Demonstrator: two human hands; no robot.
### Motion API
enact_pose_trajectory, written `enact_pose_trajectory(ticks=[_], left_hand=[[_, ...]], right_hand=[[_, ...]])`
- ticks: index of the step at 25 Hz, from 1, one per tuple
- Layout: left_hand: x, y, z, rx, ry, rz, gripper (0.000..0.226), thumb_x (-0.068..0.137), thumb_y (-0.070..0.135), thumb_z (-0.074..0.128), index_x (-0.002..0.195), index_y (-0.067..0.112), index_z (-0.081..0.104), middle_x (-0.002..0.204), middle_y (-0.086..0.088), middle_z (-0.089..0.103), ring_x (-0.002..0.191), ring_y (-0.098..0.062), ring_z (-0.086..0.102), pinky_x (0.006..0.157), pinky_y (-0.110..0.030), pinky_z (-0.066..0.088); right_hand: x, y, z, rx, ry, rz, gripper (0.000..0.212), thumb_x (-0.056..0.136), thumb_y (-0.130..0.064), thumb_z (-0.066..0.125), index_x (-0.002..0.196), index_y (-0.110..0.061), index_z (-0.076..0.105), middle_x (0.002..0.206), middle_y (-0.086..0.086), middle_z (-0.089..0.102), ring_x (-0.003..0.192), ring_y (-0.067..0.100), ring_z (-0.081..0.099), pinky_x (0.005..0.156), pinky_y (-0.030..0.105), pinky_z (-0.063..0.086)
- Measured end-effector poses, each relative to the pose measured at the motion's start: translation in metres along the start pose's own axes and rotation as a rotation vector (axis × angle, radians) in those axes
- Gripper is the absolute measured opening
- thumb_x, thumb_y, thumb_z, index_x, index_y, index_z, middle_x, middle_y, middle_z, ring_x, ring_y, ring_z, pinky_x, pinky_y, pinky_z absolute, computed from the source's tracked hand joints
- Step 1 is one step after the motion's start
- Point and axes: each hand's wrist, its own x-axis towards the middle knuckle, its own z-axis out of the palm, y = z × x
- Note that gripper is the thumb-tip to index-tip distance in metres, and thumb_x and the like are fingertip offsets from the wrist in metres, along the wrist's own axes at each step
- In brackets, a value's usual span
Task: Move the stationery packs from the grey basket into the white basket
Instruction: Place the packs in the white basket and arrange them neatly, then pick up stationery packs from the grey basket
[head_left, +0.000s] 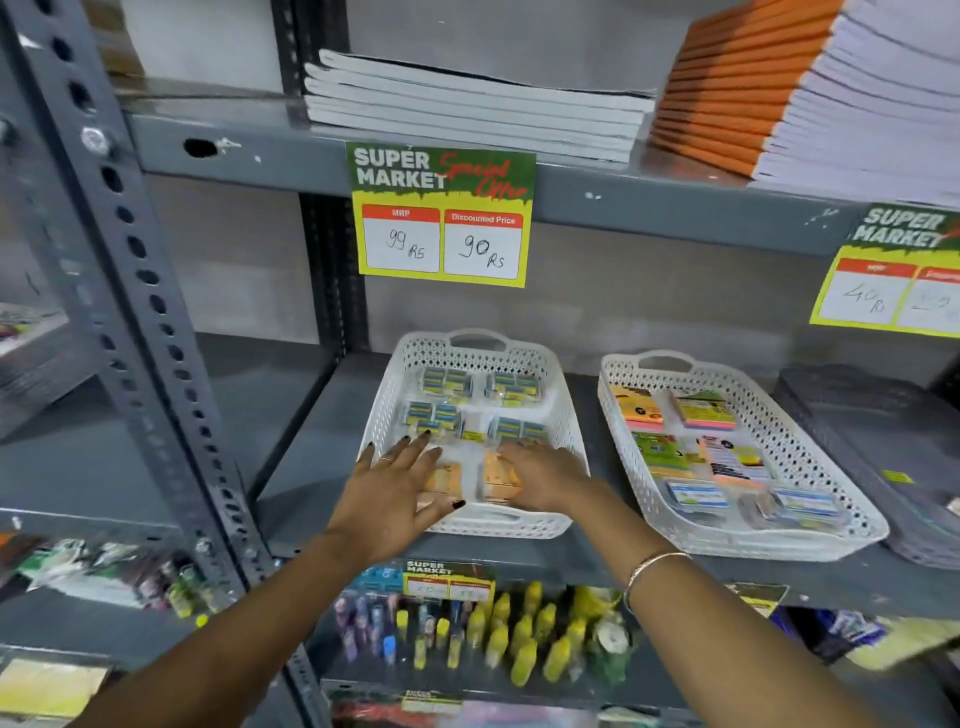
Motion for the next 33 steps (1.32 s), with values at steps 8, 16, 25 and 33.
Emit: enact_pose_trajectory(ticks=[8,16,25,33], left_hand=[[0.001,-0.002,-0.005,-0.029,0.003,0.046,0.099,0.067,0.08,-0.007,0.146,0.024,0.013,0.158,0.001,0.016,0.145,-0.016,0.016,0.118,-0.045,0.012],[0.04,0.082,-0.029,-0.203,0.104,0.151,0.098,0.069,0.08,0.007,0.147,0.02,0.011,0.159,0.0,0.004,0.146,-0.018,0.005,0.118,-0.045,0.011],[0.113,0.31,0.01,-0.093,0.052,0.408,0.08,0.085,0.063,0.038,0.147,0.019,0.01,0.16,-0.003,0.001,0.147,-0.021,0.002,0.118,-0.044,0.009],[0.163,0.45,0.051,0.031,-0.154,0.534,0.083,0.084,0.066,0.038,0.147,0.02,0.009,0.16,-0.004,0.002,0.146,-0.018,-0.004,0.118,-0.048,0.001]], right_hand=[[-0.003,0.002,-0.004,0.021,0.019,-0.026,0.077,0.08,-0.039,0.069,0.145,-0.021,0.032,0.147,0.007,0.042,0.136,0.029,0.034,0.105,0.045,0.037],[-0.049,0.102,-0.045,0.274,0.375,0.189,0.072,0.084,-0.041,0.065,0.144,-0.015,0.035,0.148,0.012,0.039,0.138,0.031,0.027,0.113,0.038,0.029],[-0.159,0.343,-0.023,0.197,0.304,0.511,0.055,0.092,-0.031,0.056,0.139,-0.007,0.041,0.146,0.016,0.042,0.137,0.029,0.034,0.113,0.036,0.029],[-0.201,0.442,0.004,0.219,-0.114,0.613,0.056,0.091,-0.033,0.057,0.139,-0.006,0.043,0.135,0.018,0.055,0.121,0.032,0.055,0.092,0.034,0.045]])
